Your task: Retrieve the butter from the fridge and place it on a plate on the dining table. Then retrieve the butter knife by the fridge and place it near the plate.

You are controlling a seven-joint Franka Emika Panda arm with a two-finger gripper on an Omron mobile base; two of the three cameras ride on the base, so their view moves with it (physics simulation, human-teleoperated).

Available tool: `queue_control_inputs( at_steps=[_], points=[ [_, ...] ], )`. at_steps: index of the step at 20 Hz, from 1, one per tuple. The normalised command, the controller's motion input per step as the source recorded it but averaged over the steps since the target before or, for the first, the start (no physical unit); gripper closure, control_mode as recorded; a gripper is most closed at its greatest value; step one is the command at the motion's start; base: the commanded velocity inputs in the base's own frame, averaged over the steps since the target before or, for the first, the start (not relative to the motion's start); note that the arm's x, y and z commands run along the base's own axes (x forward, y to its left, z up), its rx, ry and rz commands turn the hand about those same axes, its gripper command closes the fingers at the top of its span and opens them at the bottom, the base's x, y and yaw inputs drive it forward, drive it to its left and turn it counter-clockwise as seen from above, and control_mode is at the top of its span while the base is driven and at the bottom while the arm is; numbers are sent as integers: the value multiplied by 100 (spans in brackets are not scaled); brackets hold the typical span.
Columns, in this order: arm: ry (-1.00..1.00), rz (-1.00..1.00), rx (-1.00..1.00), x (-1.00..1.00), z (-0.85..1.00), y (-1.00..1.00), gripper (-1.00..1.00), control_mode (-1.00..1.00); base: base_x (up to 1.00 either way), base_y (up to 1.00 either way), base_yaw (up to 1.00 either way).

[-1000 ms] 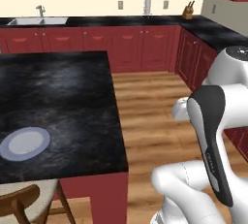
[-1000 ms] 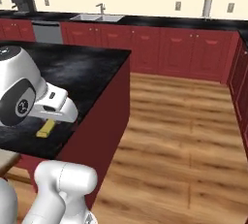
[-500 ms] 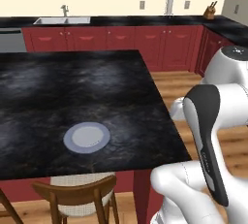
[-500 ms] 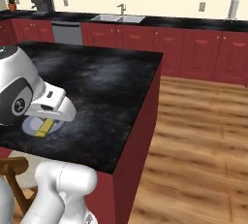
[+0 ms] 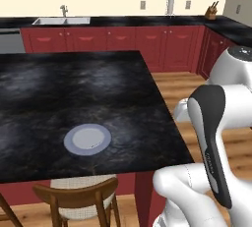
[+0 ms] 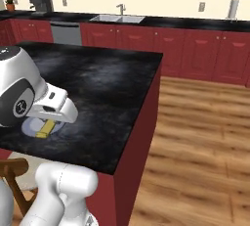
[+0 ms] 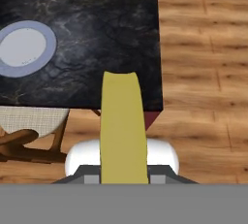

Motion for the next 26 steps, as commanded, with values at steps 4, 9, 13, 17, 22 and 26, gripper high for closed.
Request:
queue_control_inputs(
  at_steps=[4,9,13,17,22,26],
  points=[
    [0,0,0,0,0,0,100,100,-60,36,14],
    [0,0,0,0,0,0,100,100,-80,28,7],
    [0,0,0,0,0,0,100,100,-1,56,25],
    [0,0,0,0,0,0,100,100,-19,56,43],
    [0,0,0,0,0,0,100,100,-52,56,47],
    [0,0,0,0,0,0,100,100,-7,59,31]
  ],
)
